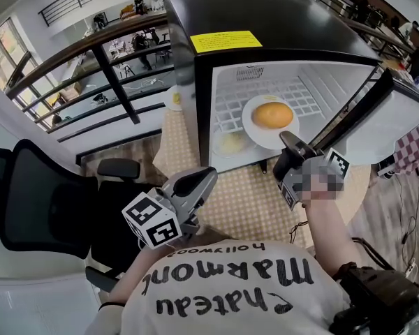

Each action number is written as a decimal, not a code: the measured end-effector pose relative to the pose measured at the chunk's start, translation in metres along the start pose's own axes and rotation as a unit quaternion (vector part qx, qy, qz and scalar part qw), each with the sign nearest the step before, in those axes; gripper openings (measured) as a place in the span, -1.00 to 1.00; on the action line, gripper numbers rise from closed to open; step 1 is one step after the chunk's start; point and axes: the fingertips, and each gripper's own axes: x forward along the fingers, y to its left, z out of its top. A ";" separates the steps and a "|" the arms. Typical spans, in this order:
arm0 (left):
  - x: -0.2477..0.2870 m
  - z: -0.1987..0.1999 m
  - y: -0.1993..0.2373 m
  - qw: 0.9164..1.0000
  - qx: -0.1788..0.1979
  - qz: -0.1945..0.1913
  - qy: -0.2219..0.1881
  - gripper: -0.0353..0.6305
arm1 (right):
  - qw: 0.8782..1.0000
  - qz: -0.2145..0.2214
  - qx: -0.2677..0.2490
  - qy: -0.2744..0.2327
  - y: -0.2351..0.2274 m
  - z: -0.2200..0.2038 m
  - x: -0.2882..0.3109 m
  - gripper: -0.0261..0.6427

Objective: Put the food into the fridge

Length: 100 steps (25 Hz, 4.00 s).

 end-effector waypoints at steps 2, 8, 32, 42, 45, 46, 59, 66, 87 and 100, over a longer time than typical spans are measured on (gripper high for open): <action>0.003 0.001 0.002 1.000 0.000 -0.002 0.000 -0.88 | 1.000 -0.004 0.003 -0.008 0.000 0.001 0.006 -0.83; 0.006 0.000 0.007 1.000 -0.010 -0.001 -0.003 -0.88 | 0.999 -0.033 -0.003 -0.027 0.001 0.004 0.019 -0.83; -0.002 -0.003 0.014 1.000 -0.020 -0.002 -0.011 -0.88 | 0.996 -0.069 -0.035 -0.046 0.012 0.010 0.041 -0.82; -0.015 -0.004 0.014 0.999 -0.024 0.004 -0.025 -0.88 | 0.984 -0.143 -0.096 -0.049 0.020 0.007 0.046 -0.59; -0.016 -0.004 0.012 0.999 -0.017 0.000 -0.027 -0.88 | 0.977 -0.176 -0.111 -0.052 0.017 0.010 0.044 -0.56; -0.017 -0.005 0.011 0.999 -0.018 0.001 -0.027 -0.88 | 0.975 -0.182 -0.112 -0.054 0.016 0.011 0.043 -0.56; -0.022 -0.005 0.010 0.999 -0.030 0.011 -0.031 -0.88 | 0.970 -0.208 -0.111 -0.061 0.010 0.013 0.047 -0.56; -0.023 -0.008 0.010 0.999 -0.031 0.016 -0.032 -0.88 | 0.967 -0.221 -0.116 -0.057 0.005 0.011 0.052 -0.55; -0.035 0.000 -0.031 0.997 -0.003 0.057 -0.052 -0.88 | 0.980 -0.165 -0.089 -0.060 0.017 0.016 0.006 -0.39; -0.015 -0.025 -0.129 0.995 -0.004 0.085 -0.058 -0.88 | 0.990 0.018 -0.142 0.012 0.077 0.013 -0.090 -0.81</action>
